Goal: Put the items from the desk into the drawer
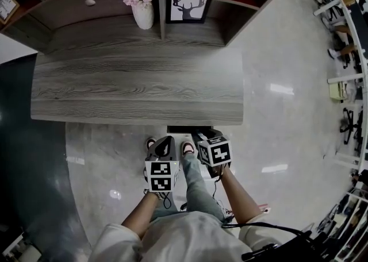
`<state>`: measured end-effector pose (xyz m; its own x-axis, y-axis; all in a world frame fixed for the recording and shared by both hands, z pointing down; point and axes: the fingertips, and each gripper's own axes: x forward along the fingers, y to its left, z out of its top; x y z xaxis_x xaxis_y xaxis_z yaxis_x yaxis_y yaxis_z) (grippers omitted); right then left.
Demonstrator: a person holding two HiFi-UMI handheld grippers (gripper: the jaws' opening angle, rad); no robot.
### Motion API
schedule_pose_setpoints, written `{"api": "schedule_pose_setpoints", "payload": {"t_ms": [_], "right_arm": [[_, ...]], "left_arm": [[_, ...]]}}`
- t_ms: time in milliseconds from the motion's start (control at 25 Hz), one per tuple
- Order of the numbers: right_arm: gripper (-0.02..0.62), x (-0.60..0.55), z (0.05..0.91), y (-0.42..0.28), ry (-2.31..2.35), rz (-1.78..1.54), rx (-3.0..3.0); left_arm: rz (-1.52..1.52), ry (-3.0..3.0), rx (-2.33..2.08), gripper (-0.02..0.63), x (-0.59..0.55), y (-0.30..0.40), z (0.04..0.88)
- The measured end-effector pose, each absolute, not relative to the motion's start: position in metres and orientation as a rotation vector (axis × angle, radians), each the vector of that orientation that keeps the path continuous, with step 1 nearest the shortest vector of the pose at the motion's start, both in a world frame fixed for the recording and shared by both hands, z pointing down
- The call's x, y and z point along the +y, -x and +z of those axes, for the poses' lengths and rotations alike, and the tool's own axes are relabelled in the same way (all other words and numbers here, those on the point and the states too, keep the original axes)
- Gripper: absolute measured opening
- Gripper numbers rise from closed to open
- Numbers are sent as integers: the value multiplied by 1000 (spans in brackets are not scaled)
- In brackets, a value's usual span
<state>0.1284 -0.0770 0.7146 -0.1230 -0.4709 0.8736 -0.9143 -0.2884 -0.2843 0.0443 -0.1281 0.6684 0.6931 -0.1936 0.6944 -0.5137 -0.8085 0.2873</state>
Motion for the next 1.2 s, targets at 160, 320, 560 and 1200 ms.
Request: {"api": "schedule_pose_setpoints", "payload": {"t_ms": [160,320,560,1200], "right_arm": [[129,-74,711,-133,-1737,1391,-1525],[129,-71,710,-137,-1754,1397,-1516],[129,-67,706,-139,-1772,1400,-1508],[11,-64,666,-142,-1887,1370,-1541]], "left_arm": [[921,-2442,-537,-2,-127,-47,667],[920,-2448,-538,-2,-130,-49,667],[912,-2448,-542,-2,-133,-52,665],[864,-2498,-522,-2,-132,-67,633]]}}
